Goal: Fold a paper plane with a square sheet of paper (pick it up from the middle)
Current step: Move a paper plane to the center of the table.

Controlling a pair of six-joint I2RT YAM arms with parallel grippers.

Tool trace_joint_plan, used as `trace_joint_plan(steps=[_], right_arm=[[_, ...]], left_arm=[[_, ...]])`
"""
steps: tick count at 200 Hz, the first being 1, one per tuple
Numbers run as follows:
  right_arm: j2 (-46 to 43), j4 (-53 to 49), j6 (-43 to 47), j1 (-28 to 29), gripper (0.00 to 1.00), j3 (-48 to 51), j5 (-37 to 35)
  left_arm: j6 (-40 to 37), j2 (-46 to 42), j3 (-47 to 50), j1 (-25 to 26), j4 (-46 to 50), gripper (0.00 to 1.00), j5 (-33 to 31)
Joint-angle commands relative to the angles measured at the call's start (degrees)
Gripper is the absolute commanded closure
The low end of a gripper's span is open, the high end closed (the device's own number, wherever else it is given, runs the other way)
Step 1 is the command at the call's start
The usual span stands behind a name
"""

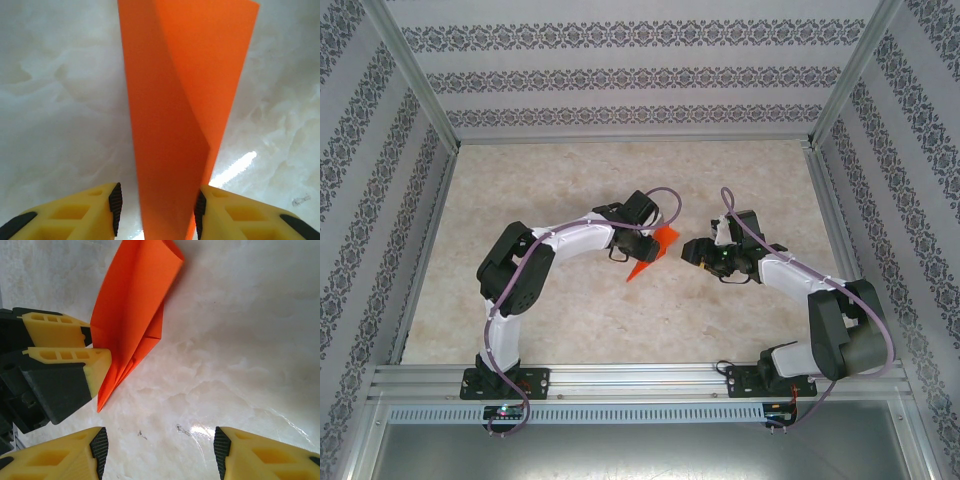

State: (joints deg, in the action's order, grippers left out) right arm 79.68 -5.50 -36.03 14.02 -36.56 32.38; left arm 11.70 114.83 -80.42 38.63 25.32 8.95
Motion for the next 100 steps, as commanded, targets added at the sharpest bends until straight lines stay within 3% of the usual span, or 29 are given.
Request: trace_joint_plan(steps=[1,49,100], right_arm=[[0.5,0.7,0.1,0.2,0.40,-0.1,-0.5],[1.0,0.9,0.0,0.3,0.40,-0.1,-0.2],[1.0,0.9,0.0,0.4,0.40,-0.1,-0.2]], left_arm=[[-1.2,0.1,-1.2,0.4,2.8,0.55,-2.2],[-1.9,0.7,-1.7,0.4,3.6,0.56,-3.9],[-1.9,1.2,-2.0,0.4,3.6,0.71,-2.6]])
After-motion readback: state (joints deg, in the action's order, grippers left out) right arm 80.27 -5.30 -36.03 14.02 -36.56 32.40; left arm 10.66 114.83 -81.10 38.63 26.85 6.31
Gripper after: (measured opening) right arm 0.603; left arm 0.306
